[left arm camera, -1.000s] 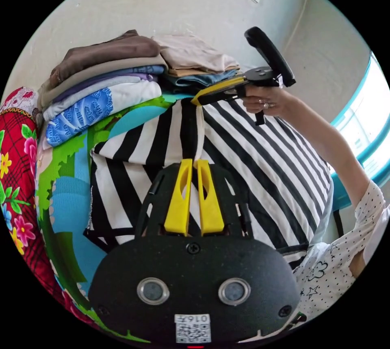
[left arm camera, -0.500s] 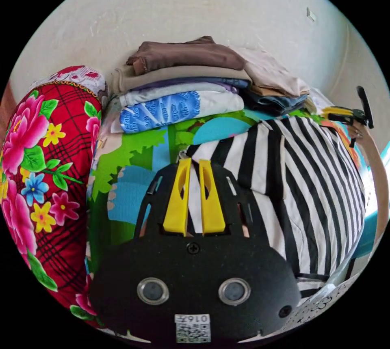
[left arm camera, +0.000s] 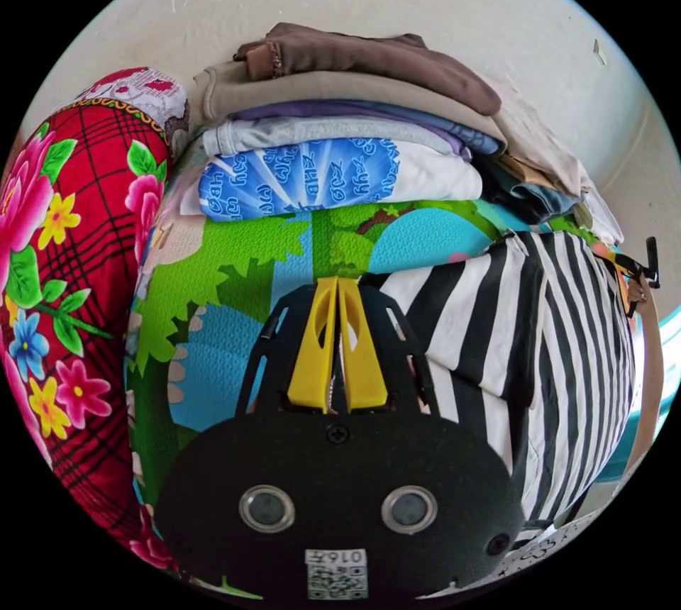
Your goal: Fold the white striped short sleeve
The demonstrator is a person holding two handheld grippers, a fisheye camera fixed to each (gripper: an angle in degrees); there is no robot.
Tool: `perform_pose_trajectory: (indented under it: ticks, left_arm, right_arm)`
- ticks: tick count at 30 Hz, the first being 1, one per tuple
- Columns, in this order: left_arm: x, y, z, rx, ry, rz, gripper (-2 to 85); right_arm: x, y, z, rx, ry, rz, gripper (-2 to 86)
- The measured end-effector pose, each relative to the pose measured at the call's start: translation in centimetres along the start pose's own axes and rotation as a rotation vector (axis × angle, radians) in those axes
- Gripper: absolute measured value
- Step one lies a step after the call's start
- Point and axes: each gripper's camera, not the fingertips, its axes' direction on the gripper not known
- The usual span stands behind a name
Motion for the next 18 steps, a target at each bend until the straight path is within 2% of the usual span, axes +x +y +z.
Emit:
perform_pose_trajectory:
  ticks: [2, 4, 9, 13, 15, 17, 18]
  left_arm:
    - [0.6, 0.1, 0.2, 0.001, -0.045, 0.02, -1.0]
    - [1.6, 0.2, 0.4, 0.001, -0.113, 0.052, -1.0]
    - [4.6, 0.6, 1.4, 0.005, -0.322, 0.155, -1.0]
    - [3.7, 0.7, 1.5, 0.008, -0.284, 0.137, -1.0]
    - [2.0, 0.7, 1.3, 0.013, -0.191, 0.092, -1.0]
    - [0.7, 0.7, 1.3, 0.016, -0.125, 0.06, -1.0]
    - [0.1, 0.7, 1.3, 0.017, -0.091, 0.043, -1.0]
  right_arm:
    - [-1.2, 1.1, 0.7, -0.078, -0.174, -0.05, 9.5]
    - [-2.8, 2.4, 0.6, -0.092, -0.187, -0.106, 8.5]
    - [-10.1, 6.6, -1.3, -0.147, 0.02, -0.332, 3.1]
    - [-20.9, 14.9, -3.5, 0.008, 0.476, -0.782, 1.8]
    - [-25.0, 19.4, -3.1, 0.073, 0.699, -0.98, 1.5]
    - [-28.7, 26.1, -1.1, 0.176, 0.987, -1.28, 1.4]
    - [-29.2, 27.5, -0.6, 0.212, 1.046, -1.34, 1.4]
